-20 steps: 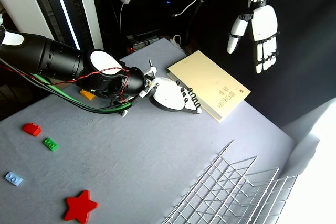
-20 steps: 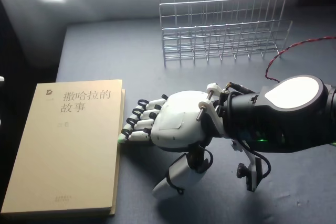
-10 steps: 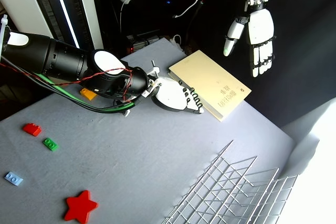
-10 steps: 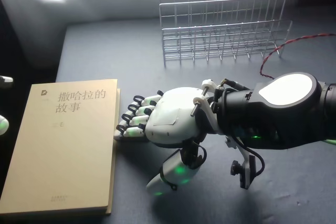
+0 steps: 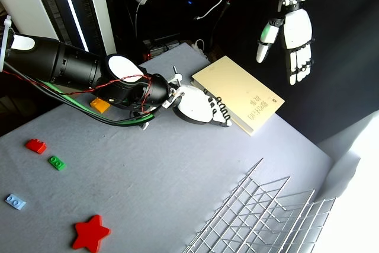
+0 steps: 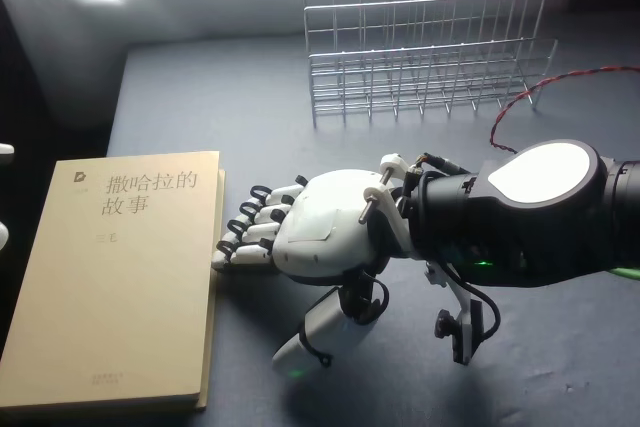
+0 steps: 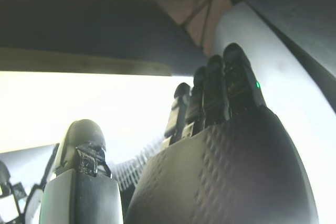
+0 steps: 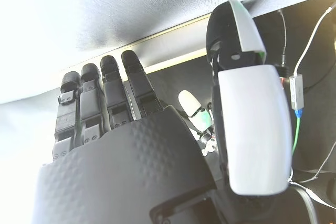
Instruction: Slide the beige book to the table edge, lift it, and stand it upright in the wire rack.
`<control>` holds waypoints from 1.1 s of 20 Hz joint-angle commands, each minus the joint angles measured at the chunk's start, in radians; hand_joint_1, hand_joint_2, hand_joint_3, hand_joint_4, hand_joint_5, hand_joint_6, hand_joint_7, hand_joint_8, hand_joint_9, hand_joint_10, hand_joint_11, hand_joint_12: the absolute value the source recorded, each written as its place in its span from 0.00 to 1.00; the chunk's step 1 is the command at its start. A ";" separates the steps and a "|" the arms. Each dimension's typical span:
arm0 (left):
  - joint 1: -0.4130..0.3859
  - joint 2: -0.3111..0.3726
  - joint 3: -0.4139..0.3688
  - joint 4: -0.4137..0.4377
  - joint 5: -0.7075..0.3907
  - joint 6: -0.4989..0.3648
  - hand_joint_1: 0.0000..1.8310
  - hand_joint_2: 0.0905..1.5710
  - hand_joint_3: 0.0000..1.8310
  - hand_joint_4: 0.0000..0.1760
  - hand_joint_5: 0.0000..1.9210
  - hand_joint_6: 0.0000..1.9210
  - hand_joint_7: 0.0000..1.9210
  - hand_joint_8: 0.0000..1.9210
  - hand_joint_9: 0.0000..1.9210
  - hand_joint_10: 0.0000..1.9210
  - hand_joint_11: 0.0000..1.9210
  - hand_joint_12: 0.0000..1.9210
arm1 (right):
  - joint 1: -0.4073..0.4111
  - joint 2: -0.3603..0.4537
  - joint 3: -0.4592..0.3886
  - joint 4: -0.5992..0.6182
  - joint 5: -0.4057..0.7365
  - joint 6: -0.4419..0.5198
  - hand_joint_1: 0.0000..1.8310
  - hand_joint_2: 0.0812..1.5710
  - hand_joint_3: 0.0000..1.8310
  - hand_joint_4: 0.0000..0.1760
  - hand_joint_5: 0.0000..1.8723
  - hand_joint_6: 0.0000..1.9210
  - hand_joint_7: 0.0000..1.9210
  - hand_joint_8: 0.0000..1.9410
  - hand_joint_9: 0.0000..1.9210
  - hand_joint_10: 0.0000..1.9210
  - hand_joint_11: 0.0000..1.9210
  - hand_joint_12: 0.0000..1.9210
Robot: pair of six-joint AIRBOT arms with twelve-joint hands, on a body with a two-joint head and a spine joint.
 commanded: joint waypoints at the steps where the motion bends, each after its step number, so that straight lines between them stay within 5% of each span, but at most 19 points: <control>1: 0.000 0.008 0.014 0.001 -0.087 -0.011 0.13 0.73 0.00 0.36 0.00 0.00 0.00 0.00 0.00 0.00 0.00 0.00 | 0.012 -0.001 0.001 0.010 0.011 0.008 0.10 0.67 0.00 0.00 0.01 0.00 0.01 0.00 0.01 0.00 0.00 0.02; 6: 0.011 -0.007 0.031 0.001 -0.107 -0.073 0.13 0.73 0.00 0.37 0.00 0.00 0.00 0.00 0.00 0.00 0.00 0.00 | 0.012 -0.001 0.000 0.010 0.011 0.014 0.10 0.67 0.00 0.00 0.01 0.00 0.00 0.00 0.01 0.00 0.00 0.03; 10: 0.100 -0.017 0.044 0.001 -0.208 -0.249 0.13 0.73 0.00 0.38 0.00 0.00 0.00 0.00 0.00 0.00 0.00 0.00 | 0.012 -0.003 0.000 0.010 0.011 0.015 0.11 0.67 0.00 0.00 0.01 0.00 0.00 0.00 0.00 0.00 0.00 0.04; 17: 0.181 -0.040 0.053 0.001 -0.287 -0.424 0.13 0.73 0.00 0.38 0.00 0.00 0.00 0.00 0.00 0.00 0.00 0.00 | 0.012 -0.008 -0.001 0.010 0.011 0.017 0.09 0.67 0.00 0.00 0.01 0.00 0.00 0.00 0.01 0.00 0.00 0.04; 22: 0.195 -0.041 0.057 0.001 -0.293 -0.440 0.14 0.73 0.00 0.35 0.00 0.00 0.00 0.00 0.00 0.00 0.00 0.00 | 0.015 -0.013 0.000 0.010 0.007 0.024 0.10 0.67 0.00 0.00 0.01 0.00 0.01 0.00 0.01 0.00 0.00 0.06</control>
